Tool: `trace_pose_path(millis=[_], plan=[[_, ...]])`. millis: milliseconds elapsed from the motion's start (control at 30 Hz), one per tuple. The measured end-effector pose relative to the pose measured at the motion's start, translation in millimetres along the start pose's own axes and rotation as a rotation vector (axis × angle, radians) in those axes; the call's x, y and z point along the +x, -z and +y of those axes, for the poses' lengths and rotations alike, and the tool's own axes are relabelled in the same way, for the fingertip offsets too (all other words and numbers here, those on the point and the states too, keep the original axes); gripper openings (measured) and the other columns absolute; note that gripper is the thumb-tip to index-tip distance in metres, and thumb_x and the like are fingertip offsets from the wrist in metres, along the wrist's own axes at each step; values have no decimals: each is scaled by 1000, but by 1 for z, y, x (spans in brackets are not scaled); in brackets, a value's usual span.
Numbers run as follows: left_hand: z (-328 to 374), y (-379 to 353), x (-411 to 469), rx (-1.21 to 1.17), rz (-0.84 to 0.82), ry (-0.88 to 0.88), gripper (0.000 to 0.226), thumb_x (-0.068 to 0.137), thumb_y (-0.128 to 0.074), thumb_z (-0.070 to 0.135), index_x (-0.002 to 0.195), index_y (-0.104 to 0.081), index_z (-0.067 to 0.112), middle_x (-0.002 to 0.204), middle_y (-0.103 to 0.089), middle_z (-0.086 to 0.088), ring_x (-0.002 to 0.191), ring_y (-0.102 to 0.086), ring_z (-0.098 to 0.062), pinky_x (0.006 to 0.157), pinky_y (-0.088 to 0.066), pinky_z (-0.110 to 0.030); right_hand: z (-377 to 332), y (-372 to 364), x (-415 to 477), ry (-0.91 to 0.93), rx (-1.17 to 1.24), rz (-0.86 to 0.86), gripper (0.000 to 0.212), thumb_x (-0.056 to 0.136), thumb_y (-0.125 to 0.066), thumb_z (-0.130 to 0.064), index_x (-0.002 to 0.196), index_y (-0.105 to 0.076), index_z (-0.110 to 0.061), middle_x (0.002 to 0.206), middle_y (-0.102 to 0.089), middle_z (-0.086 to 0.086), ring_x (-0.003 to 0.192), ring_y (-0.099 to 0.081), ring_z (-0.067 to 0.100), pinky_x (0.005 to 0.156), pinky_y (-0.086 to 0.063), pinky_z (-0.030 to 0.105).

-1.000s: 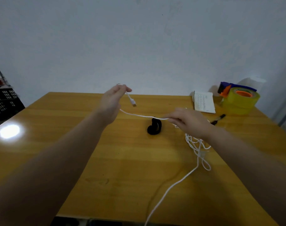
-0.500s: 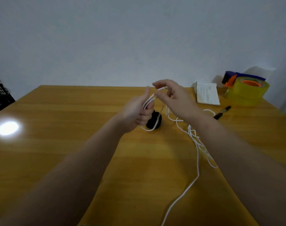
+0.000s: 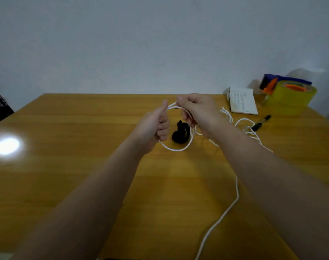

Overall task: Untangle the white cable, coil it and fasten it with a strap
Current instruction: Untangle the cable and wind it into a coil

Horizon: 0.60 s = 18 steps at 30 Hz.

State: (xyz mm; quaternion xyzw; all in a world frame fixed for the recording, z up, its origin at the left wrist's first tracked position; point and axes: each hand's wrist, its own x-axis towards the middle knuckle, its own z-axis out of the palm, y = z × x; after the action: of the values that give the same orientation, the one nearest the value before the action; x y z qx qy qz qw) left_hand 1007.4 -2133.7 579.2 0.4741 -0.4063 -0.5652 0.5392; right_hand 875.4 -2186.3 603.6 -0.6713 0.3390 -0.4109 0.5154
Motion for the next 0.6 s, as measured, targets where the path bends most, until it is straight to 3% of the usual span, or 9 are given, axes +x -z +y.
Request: trace_pose_path(millis=[133, 267, 333, 367, 433, 500, 567, 600], plan=[[2, 0, -18, -212, -147, 94, 56, 97, -35, 50, 49, -25, 23, 39, -18, 9, 29, -16, -3, 30, -12, -16, -2, -3, -9, 13, 20, 69, 26, 94, -53, -26, 74, -59, -12, 53, -56, 3, 39, -52, 10, 37, -41, 19], [7, 0, -34, -421, -198, 87, 56, 99, -34, 39, 47, -35, 20, 41, -29, 7, 27, -23, -3, 28, -15, -15, 6, 5, -11, 134, -202, 279, 29, 86, -64, -34, 64, -64, -14, 42, -40, -10, 38, -35, 4, 45, -28, 17], [12, 3, -42, -517, -158, 36, 55, 99, -35, 32, 46, -39, 18, 53, -49, 2, 31, -35, -5, 29, -24, -14, 10, 14, -16, 146, -341, 252, 30, 86, -63, -36, 67, -67, -12, 38, -38, -10, 39, -35, 4, 45, -26, 16], [15, 5, -45, -558, -138, 2, 56, 99, -36, 30, 46, -39, 17, 67, -62, -2, 39, -48, -7, 33, -35, -15, 12, 18, -21, 144, -403, 202, 30, 88, -61, -35, 71, -69, -11, 39, -40, -10, 40, -38, 2, 45, -26, 14], [20, 8, -52, -635, -133, -62, 56, 100, -37, 28, 46, -41, 15, 98, -71, -13, 73, -70, -17, 54, -56, -24, 13, 24, -33, 150, -513, 77, 28, 92, -56, -30, 82, -71, -9, 49, -46, -12, 48, -43, -3, 48, -31, 11], [25, 9, -60, -648, -112, -110, 53, 100, -36, 27, 49, -42, 15, 114, -67, -17, 106, -64, -24, 74, -59, -41, 10, 23, -43, 142, -617, -69, 23, 95, -52, -24, 96, -70, -11, 66, -55, -15, 59, -48, -6, 56, -34, 7], [30, 7, -66, -618, -63, -131, 45, 101, -35, 25, 58, -43, 14, 120, -64, -15, 125, -50, -26, 83, -52, -53, 8, 21, -51, 139, -758, -212, 27, 97, -47, -23, 119, -62, -22, 87, -62, -16, 69, -51, -11, 71, -39, 14], [31, 6, -69, -609, -46, -137, 41, 101, -35, 24, 63, -44, 14, 121, -62, -13, 130, -43, -25, 85, -48, -55, 8, 20, -54, 150, -857, -277, 34, 97, -45, -25, 131, -52, -30, 104, -63, -14, 84, -54, -11, 82, -41, 20]])
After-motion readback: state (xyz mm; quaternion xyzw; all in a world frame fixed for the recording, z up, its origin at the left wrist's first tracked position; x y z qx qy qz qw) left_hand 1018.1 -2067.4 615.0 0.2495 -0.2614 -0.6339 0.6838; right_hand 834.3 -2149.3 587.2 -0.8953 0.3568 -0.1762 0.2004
